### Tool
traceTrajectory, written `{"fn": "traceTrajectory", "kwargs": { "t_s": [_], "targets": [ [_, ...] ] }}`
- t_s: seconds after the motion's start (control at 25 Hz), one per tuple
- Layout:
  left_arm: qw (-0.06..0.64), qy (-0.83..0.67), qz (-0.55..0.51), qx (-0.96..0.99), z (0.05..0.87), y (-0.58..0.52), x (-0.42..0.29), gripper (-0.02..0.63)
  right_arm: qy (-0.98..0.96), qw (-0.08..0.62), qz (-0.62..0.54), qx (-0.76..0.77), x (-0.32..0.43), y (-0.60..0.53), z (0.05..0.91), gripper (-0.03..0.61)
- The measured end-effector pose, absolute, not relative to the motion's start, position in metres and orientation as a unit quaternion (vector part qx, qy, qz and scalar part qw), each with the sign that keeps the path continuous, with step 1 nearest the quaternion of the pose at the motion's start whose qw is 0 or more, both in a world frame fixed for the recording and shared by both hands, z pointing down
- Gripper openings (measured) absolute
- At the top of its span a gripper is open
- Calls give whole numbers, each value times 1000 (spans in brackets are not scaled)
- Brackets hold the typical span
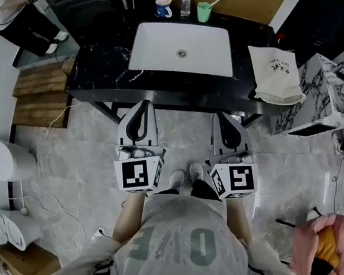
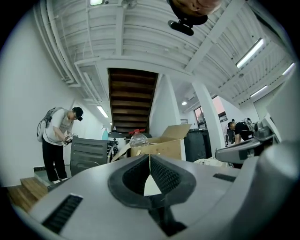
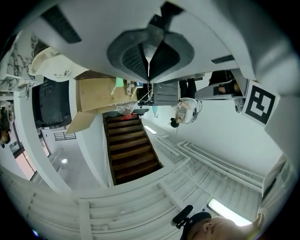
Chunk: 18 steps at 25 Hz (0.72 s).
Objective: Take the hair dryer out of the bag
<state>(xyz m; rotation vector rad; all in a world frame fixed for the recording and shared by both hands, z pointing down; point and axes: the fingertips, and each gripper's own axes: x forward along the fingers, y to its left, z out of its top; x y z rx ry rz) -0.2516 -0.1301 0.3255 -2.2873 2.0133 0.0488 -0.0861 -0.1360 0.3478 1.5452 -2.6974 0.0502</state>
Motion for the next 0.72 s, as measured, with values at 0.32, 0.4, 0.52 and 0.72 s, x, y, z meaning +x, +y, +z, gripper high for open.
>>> {"fn": "traceTrajectory", "kwargs": {
  "t_s": [0.32,0.4,0.52,0.72],
  "targets": [
    [48,674,21,-737,321,-139,-242,32,-871,2,36,491,-72,-151,348,31],
    [45,678,19,-733,322,-142,-242,34,-872,6,37,488,-69,-155,350,32],
    [45,686,24,-726,321,-145,-242,41,-875,4,44,481,-65,-159,351,35],
    [36,674,57,-736,319,-151,-231,294,-873,8,48,485,-53,-168,360,309]
  ]
}}
